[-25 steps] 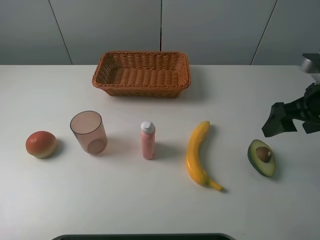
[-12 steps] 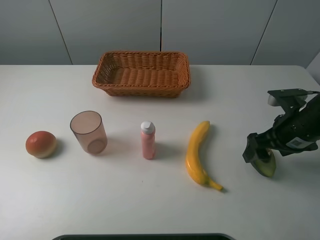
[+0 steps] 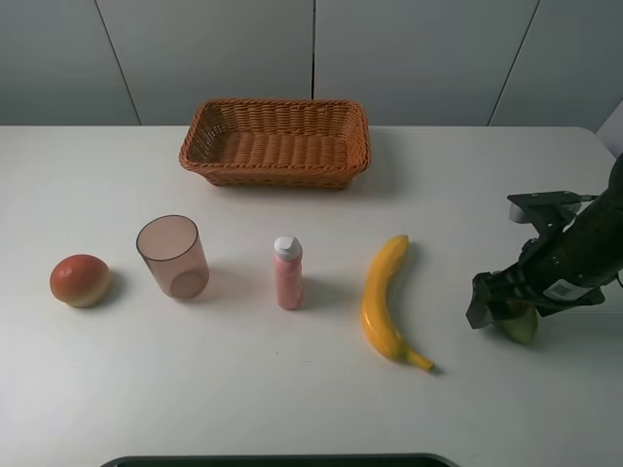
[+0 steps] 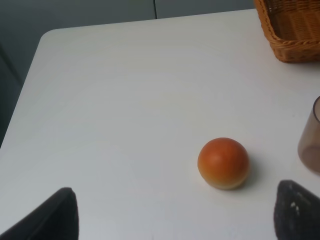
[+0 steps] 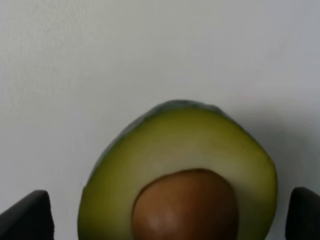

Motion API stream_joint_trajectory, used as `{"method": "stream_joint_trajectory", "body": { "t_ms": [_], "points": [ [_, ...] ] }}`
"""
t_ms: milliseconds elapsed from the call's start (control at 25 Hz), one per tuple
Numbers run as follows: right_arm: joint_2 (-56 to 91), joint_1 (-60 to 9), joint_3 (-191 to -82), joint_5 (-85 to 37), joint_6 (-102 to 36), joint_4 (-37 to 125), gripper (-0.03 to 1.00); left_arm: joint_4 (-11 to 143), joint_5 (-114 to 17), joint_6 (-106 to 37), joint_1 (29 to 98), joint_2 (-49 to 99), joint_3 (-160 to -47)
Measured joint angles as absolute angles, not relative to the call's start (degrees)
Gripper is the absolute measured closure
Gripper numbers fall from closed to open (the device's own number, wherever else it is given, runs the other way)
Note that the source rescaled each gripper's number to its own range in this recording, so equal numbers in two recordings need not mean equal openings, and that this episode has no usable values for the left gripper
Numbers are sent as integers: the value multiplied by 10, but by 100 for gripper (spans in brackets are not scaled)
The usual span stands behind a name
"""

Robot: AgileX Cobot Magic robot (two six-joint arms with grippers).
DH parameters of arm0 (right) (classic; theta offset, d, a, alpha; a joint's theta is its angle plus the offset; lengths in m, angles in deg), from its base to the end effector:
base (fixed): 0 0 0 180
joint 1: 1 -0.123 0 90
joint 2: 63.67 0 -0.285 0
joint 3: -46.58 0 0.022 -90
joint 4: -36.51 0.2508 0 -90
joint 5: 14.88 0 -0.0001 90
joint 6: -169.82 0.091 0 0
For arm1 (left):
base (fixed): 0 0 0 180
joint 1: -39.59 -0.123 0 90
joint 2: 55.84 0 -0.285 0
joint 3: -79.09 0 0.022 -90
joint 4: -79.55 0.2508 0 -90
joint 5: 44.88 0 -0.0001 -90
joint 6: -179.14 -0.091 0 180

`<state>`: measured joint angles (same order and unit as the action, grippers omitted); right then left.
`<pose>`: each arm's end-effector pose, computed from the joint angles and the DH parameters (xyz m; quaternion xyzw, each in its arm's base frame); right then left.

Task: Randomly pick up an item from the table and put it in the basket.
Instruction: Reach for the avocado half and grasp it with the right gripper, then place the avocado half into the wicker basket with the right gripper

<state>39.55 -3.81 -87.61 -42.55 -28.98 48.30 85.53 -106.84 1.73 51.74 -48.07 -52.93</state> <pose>0.2183 0.0194 0.1063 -0.0984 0.9935 0.0458 0.0354 -0.0053 0.0097 0.2788 0.0684 0.8520 -0.0146 0.5189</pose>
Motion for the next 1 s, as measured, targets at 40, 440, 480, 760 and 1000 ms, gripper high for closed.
{"method": "stream_joint_trajectory", "body": {
  "t_ms": [40,440,480,760,1000],
  "points": [
    [395,-38,-876,-424,-290,486,-3,855,-1068,17,517,-481,-529],
    [395,-38,-876,-423,-290,494,96,855,-1068,17,517,-481,-529],
    [395,-38,-876,-423,-290,495,96,855,-1068,17,517,-481,-529],
    [394,-38,-881,-429,-290,495,96,855,-1068,17,517,-481,-529],
    [333,-44,-977,-457,-291,511,96,855,-1068,17,517,-481,-529]
  ]
}}
